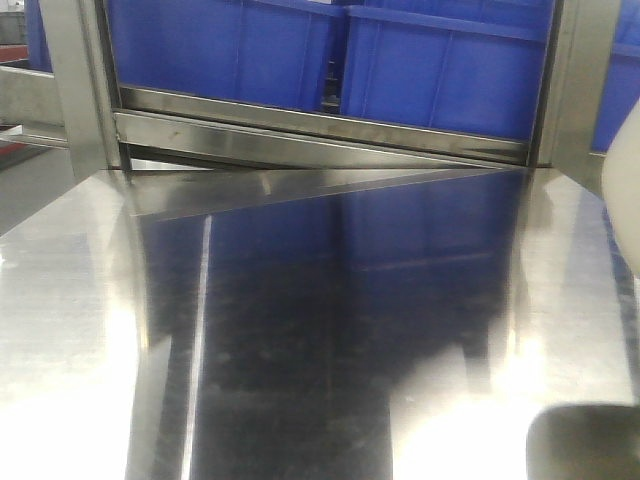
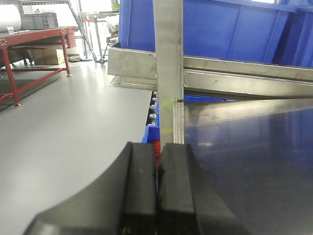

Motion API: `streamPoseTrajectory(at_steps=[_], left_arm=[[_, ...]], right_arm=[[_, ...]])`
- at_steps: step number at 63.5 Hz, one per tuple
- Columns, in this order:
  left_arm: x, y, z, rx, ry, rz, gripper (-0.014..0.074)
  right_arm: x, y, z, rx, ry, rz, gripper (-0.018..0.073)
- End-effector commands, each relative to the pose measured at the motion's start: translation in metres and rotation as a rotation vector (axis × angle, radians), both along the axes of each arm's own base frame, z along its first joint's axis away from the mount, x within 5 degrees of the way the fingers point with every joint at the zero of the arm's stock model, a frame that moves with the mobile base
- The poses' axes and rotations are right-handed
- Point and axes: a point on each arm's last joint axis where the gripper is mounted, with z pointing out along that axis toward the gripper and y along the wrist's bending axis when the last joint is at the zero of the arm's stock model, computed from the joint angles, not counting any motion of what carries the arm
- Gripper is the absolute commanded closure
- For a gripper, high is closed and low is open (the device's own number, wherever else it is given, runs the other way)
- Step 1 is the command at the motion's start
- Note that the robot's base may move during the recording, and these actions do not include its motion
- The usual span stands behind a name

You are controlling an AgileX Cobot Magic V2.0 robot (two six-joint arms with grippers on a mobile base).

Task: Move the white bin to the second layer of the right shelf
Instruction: 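Hold the white bin raised in the right gripper, then drive the base away from the table holding the bin in the right gripper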

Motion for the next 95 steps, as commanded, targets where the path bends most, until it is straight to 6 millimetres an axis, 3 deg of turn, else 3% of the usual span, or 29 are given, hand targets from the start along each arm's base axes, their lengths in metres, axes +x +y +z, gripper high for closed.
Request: streamPoseTrajectory(at_steps=[1,95], left_arm=[[0.0003,0.0003,-0.0041,-0.011,-0.06,0.001,0.0512],[0.0003,0.0003,-0.0041,-0.011,-0.06,0.001,0.0512]], right_arm=[[0.0037,-0.0005,0.0137,0.008,-0.098,-0.012,0.0493],[0.0037,-0.0005,0.0137,0.008,-0.098,-0.012,0.0493]])
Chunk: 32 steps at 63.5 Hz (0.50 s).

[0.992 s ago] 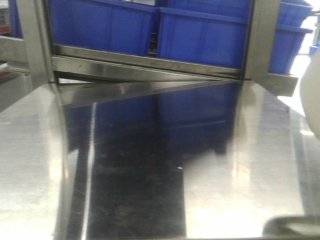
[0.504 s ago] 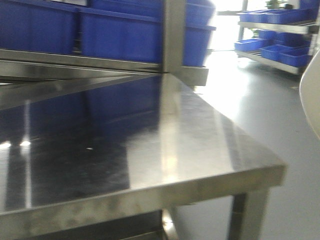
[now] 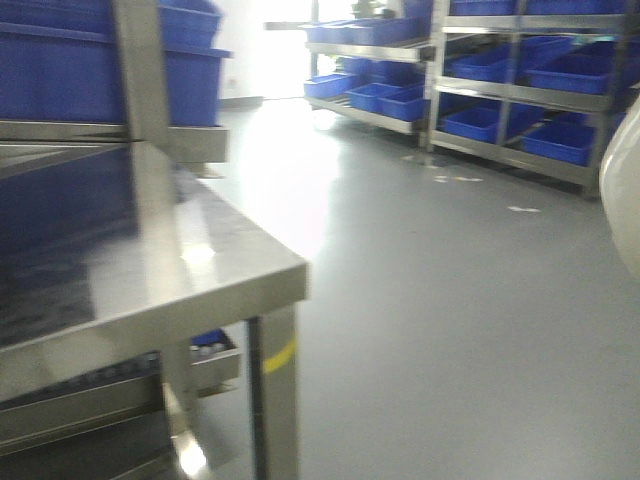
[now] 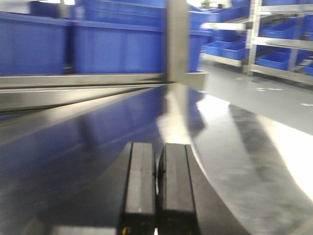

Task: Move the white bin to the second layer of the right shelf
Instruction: 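Drive the base away from the table holding the bin in the right gripper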

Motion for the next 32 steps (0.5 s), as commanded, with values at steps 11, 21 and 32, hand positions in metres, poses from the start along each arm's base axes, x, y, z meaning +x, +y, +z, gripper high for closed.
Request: streamPoseTrajectory(at_steps=[11,21,32], left_arm=[[0.0003,0.0003,-0.0041,-0.011,-0.06,0.001,0.0512],[0.0003,0.0003,-0.0041,-0.011,-0.06,0.001,0.0512],[0.0003,0.0003,-0.0041,-0.011,-0.06,0.001,0.0512]], right_arm=[[0.0037,-0.0007,0.0136,0.004,-0.098,-0.012,0.0493],[0.0037,-0.0007,0.0136,0.004,-0.098,-0.012,0.0493],[0.0037,-0.0007,0.0136,0.004,-0.098,-0.012,0.0493]])
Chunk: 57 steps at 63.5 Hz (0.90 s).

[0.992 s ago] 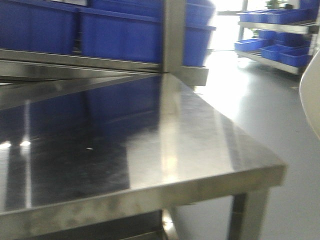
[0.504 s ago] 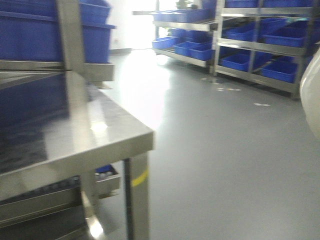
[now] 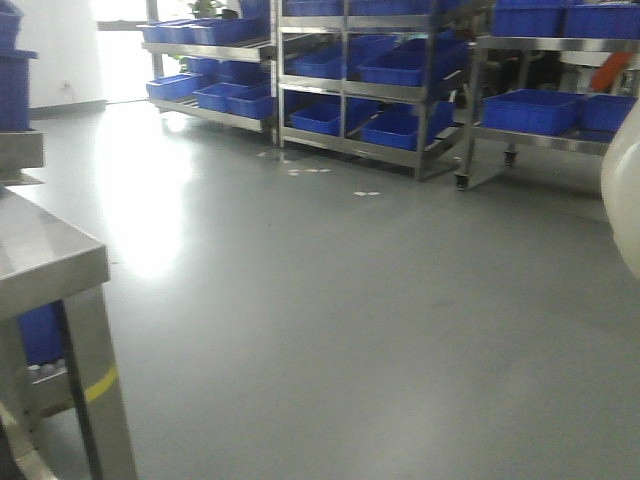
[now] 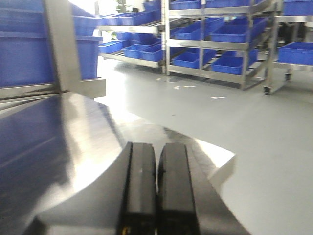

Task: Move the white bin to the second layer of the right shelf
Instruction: 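Drive the base away from the table holding the bin in the right gripper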

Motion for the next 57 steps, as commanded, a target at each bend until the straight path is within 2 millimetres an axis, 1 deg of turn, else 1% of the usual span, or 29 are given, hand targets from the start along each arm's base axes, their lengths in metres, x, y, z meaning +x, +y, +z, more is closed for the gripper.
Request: streamPoseTrajectory(at_steps=[1,57], left_arm=[[0.0003,0.0003,-0.0041,-0.011,-0.06,0.001,0.0512],[0.0003,0.0003,-0.0041,-0.011,-0.06,0.001,0.0512]], right_arm=[[0.0037,-0.0007,0.0136,0.004,-0.098,-0.012,0.0493],[0.0037,-0.0007,0.0136,0.004,-0.098,-0.012,0.0493]])
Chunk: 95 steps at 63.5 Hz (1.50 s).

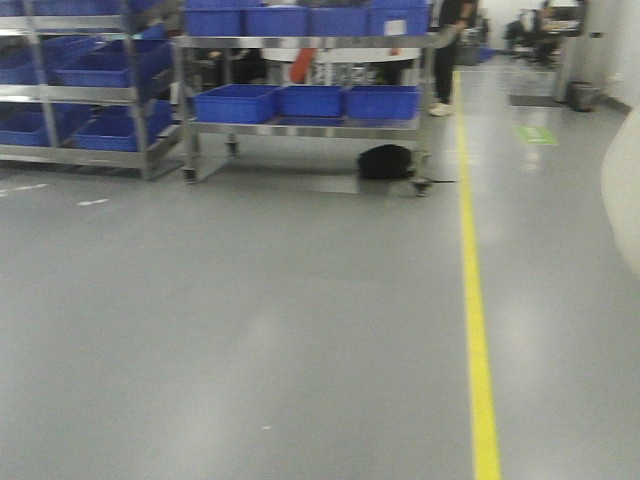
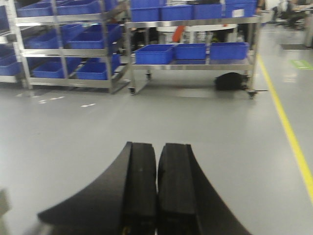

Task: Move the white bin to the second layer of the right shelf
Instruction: 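Drive the base away from the table holding the bin in the right gripper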

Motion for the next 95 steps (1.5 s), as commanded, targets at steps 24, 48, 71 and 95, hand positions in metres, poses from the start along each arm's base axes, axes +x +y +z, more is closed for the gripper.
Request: streamPoseTrajectory(at_steps=[24,48,71,95], left_arm=[[0.0003,0.0003,-0.0041,-0.011,-0.06,0.001,0.0512],[0.0003,0.0003,-0.0041,-0.011,-0.06,0.001,0.0512],[0.0003,0.0003,-0.0041,-0.011,-0.06,0.001,0.0512],[0.0003,0.0003,-0.0041,-0.011,-0.06,0.001,0.0512]], right_arm=[[0.0037,-0.0006,0.0137,0.006,-0.098,-0.012,0.0493],[0.0037,-0.0006,0.0137,0.006,-0.098,-0.012,0.0493],[0.0037,-0.0006,0.0137,0.006,-0.098,-0.012,0.0493],[0.0037,-0.0006,0.0137,0.006,-0.098,-0.012,0.0493]])
